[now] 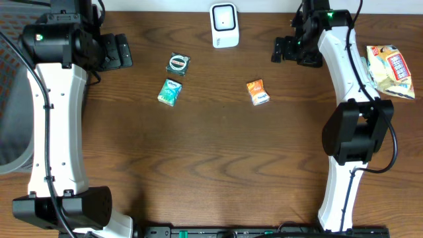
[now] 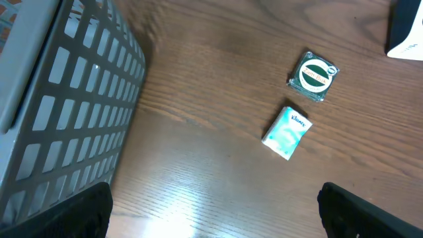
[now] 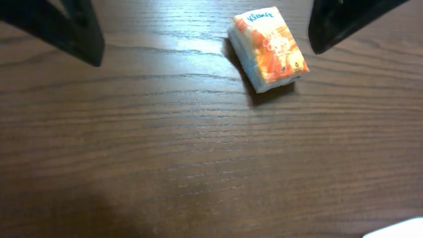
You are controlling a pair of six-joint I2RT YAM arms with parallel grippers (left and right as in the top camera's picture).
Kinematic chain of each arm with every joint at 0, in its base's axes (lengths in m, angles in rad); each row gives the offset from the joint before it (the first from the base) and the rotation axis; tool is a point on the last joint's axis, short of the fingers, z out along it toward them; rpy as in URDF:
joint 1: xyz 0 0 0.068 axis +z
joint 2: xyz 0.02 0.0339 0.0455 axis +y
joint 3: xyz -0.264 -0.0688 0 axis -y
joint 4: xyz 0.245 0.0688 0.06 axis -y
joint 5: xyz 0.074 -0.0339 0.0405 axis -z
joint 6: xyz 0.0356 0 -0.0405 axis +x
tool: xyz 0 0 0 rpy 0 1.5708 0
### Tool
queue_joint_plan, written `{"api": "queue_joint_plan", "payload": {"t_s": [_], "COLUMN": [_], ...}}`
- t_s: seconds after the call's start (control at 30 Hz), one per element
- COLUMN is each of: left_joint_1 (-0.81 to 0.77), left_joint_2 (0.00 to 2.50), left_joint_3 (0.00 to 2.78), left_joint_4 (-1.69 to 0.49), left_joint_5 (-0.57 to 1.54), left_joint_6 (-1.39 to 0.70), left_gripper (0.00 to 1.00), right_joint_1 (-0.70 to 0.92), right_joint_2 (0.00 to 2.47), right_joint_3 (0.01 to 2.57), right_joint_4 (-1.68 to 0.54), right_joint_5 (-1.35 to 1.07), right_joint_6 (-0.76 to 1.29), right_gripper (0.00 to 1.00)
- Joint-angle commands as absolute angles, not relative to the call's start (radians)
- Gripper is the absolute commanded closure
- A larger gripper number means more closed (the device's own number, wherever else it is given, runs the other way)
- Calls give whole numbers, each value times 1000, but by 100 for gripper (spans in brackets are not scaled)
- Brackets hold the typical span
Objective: Scan the item barcode
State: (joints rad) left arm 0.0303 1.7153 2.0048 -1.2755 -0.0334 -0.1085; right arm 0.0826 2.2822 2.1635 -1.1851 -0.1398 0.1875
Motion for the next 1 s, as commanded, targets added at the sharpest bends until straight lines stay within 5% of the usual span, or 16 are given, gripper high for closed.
{"api": "queue_joint_plan", "payload": {"t_s": [0.0,0.13,0.97], "left_joint_1": [35,35,35], "left_joint_2": [1719,1719,1719], "left_joint_3": [2000,2000,2000], "left_joint_4": [-1275,-1275,-1275], "left_joint_5": [-49,-49,-49], "left_joint_6": [-117,-118,-117], "left_gripper": [3,2,2], "right_joint_1": [78,80,157], "right_joint_2": [2277,2277,2277], "right_joint_3": [2155,2154,1817], "right_joint_4": [-1184,-1184,-944], "right_joint_5": [-133,-138,-382], "right_joint_6": [178,178,173], "right_gripper": [17,28,47]}}
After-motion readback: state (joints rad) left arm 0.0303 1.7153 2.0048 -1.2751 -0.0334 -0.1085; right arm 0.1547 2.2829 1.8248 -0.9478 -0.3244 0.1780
